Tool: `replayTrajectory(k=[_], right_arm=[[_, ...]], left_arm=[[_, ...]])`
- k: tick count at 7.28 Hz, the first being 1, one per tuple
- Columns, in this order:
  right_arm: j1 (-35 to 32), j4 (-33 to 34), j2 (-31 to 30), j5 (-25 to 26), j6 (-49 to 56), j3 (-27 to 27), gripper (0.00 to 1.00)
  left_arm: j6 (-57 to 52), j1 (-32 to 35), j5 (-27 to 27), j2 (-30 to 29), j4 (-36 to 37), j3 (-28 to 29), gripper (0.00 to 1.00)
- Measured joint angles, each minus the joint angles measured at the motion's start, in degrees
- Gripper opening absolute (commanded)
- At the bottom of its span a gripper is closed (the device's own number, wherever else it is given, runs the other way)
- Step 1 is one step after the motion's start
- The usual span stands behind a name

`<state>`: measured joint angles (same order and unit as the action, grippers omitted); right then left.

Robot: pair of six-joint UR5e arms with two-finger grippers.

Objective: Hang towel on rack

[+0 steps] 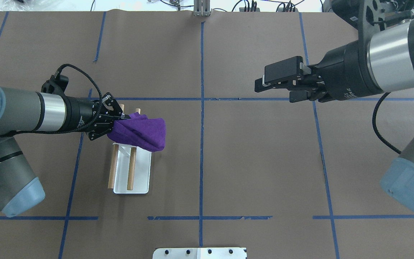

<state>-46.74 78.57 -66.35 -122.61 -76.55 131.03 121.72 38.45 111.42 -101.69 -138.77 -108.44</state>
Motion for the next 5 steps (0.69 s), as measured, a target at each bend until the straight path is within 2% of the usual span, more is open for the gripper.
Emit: replayTrajectory(k=[5], right_arm=[[-0.6, 0.0, -1.1, -0.1, 0.0, 0.1, 1.0]], left_arm=[[-0.2, 0.3, 0.3, 4.6, 0.0, -1.2, 0.0]])
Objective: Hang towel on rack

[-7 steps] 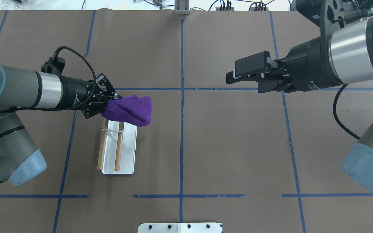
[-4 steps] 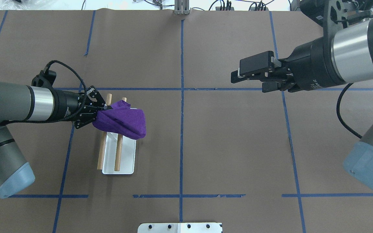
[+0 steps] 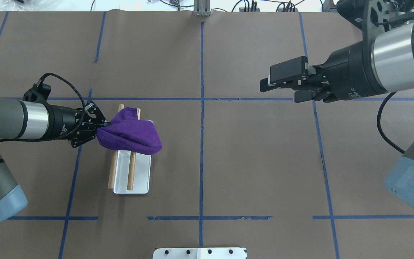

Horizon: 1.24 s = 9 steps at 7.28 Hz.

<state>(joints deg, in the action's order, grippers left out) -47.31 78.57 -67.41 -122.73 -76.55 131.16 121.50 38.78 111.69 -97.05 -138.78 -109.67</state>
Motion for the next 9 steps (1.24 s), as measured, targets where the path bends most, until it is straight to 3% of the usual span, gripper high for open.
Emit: replayTrajectory(k=[3, 4, 5, 6, 7, 9], right_arm=[[-0.2, 0.0, -0.2, 0.0, 0.0, 0.1, 1.0], [-0.2, 0.0, -0.2, 0.0, 0.0, 0.0, 1.0], [-0.2, 0.0, -0.2, 0.0, 0.0, 0.0, 1.0], [-0.2, 0.0, -0.2, 0.0, 0.0, 0.0, 1.0], [-0.2, 0.0, -0.3, 0.0, 0.0, 0.1, 1.0], [-0.3, 0.0, -0.3, 0.0, 0.0, 0.1, 1.0]], left_arm=[[-2.0, 2.0, 0.5, 1.8, 0.0, -0.3, 0.0], [-2.5, 2.7, 1.2, 2.2, 0.0, -0.3, 0.12], [-2.7, 3.0, 1.6, 2.3, 0.0, -0.2, 0.32], [-2.7, 3.1, 1.8, 2.1, 0.0, 0.0, 0.33], [-2.7, 3.1, 1.8, 1.7, 0.0, 0.1, 0.58], [-2.7, 2.8, 1.8, 0.5, 0.3, 0.4, 0.7]])
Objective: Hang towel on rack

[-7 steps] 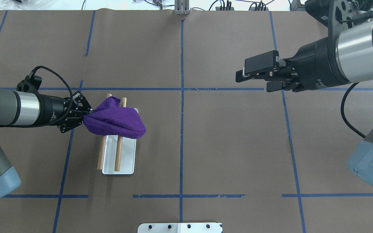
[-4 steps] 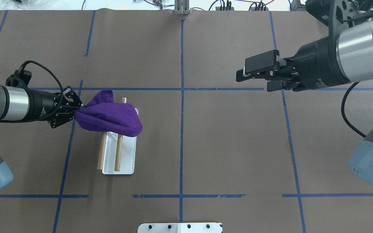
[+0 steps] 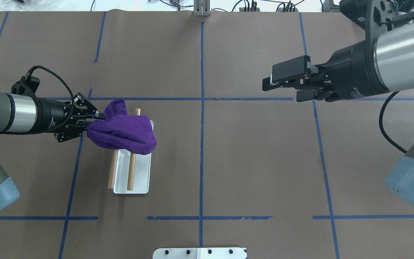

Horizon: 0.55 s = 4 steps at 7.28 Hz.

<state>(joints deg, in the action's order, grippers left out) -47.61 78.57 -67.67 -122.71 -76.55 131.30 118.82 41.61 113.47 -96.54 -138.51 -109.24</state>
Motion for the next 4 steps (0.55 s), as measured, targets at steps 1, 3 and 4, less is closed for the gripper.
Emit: replayTrajectory(k=[1, 3, 4], right_arm=[[-0.1, 0.0, 0.0, 0.0, 0.0, 0.0, 1.0], [-0.3, 0.0, -0.5, -0.1, 0.0, 0.0, 1.0], [-1.1, 0.0, -1.5, -0.4, 0.0, 0.1, 1.0]], left_arm=[[0.0, 0.0, 0.0, -0.2, 0.0, 0.1, 0.93], [-0.9, 0.3, 0.0, 0.2, 0.1, 0.4, 1.0], [-3.6, 1.0, 0.0, 0.3, 0.3, 0.6, 1.0]])
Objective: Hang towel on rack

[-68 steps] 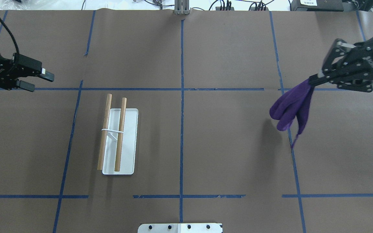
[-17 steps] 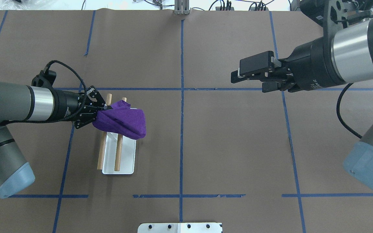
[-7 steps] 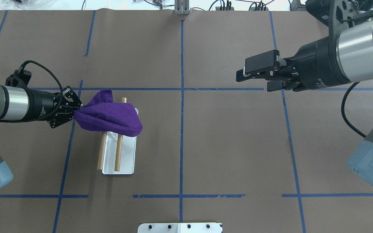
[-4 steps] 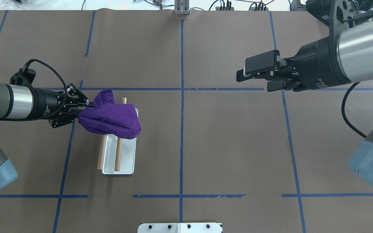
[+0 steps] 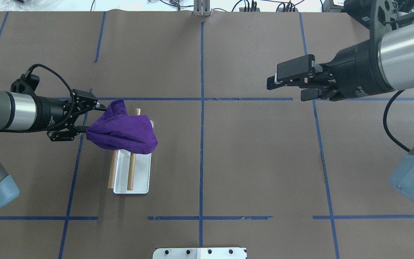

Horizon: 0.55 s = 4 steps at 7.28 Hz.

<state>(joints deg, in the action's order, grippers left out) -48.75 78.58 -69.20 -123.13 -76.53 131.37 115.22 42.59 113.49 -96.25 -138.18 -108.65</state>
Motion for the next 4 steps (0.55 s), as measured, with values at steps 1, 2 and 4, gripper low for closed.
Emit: replayTrajectory(k=[1, 2, 4], right_arm=[[-1.2, 0.0, -2.0, -0.4, 0.2, 0.0, 1.0], [-2.4, 0.0, -4.8, -0.6, 1.8, -0.3, 1.0], [-5.8, 0.0, -11.6, -0.7, 11.2, -2.4, 1.0]], left_arm=[[-4.8, 1.3, 0.0, 0.6, 0.4, 0.4, 1.0], [-11.5, 2.8, 0.0, 1.8, 0.7, 0.9, 1.0], [-27.5, 5.9, 0.1, 5.7, 1.0, 1.7, 1.0]])
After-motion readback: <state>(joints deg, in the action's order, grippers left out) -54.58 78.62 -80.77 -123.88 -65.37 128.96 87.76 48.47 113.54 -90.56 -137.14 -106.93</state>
